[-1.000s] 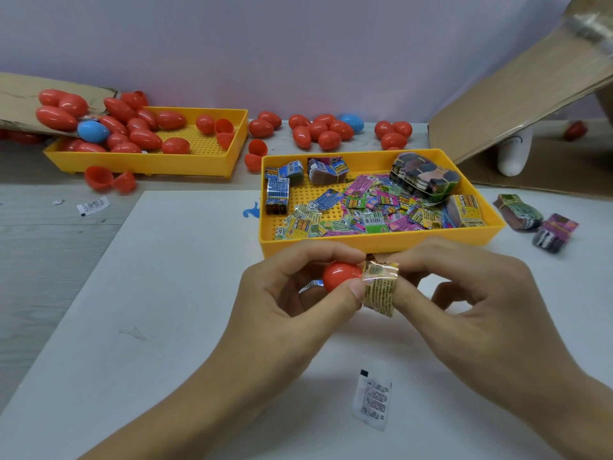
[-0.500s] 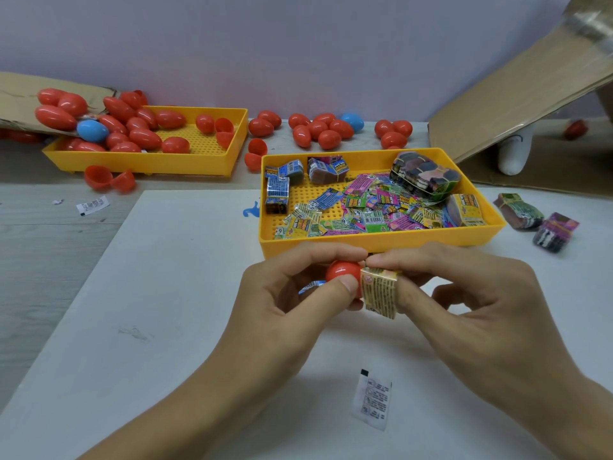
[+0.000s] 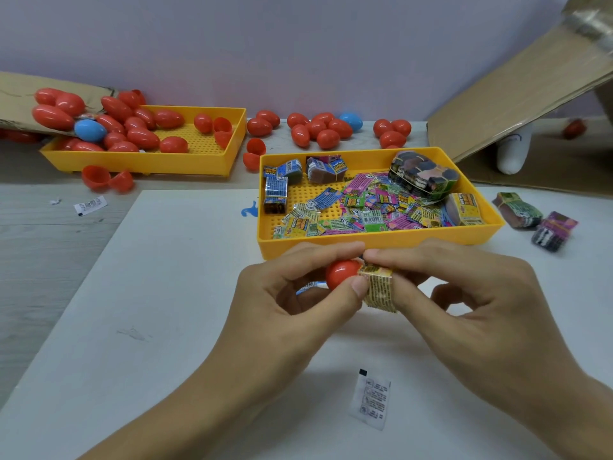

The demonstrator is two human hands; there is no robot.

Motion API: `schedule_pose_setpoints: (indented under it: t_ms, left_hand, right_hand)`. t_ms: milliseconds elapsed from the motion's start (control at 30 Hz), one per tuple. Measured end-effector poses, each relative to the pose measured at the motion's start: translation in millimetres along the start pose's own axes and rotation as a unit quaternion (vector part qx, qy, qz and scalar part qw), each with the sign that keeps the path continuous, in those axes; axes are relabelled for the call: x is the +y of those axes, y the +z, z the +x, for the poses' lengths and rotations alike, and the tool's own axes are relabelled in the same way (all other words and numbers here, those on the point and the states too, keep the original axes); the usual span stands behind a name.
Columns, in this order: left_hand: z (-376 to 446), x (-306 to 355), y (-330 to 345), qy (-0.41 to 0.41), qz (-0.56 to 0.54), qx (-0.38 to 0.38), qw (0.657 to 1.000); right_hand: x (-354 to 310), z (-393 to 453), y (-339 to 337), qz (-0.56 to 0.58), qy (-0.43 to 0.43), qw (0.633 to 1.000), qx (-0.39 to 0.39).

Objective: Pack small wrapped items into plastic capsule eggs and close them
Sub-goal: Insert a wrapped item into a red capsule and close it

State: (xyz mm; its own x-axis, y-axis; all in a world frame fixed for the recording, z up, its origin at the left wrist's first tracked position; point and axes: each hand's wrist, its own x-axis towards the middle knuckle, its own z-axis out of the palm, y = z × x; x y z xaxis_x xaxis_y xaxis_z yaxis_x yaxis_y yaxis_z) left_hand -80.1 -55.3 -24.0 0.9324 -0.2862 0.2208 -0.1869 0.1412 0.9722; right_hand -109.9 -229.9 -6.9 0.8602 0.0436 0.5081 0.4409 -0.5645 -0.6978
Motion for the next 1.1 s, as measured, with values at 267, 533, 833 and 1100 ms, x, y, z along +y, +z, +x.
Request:
schedule_pose_setpoints:
  t_ms: [267, 533, 833, 1100]
  left_hand:
    - [-4, 0, 0, 0.06, 0.008, 0.006, 0.998]
    - [-6, -1, 2, 0.083, 0.025, 0.04, 0.995]
    - [-9, -2, 2, 0.13, 0.111, 0.026, 0.985]
    - [-11, 1, 4, 0.14, 0.205, -0.021, 0.969]
  right_hand:
    - [1, -1, 1, 0.098, 0.09, 0.991, 0.01]
    - [-1, 8, -6, 0.269, 0.194, 0.942, -0.059]
    - [-2, 15, -11, 0.403, 0.329, 0.844, -0.131]
    - [-2, 11, -4, 0.467, 0.372, 0.787, -0.155]
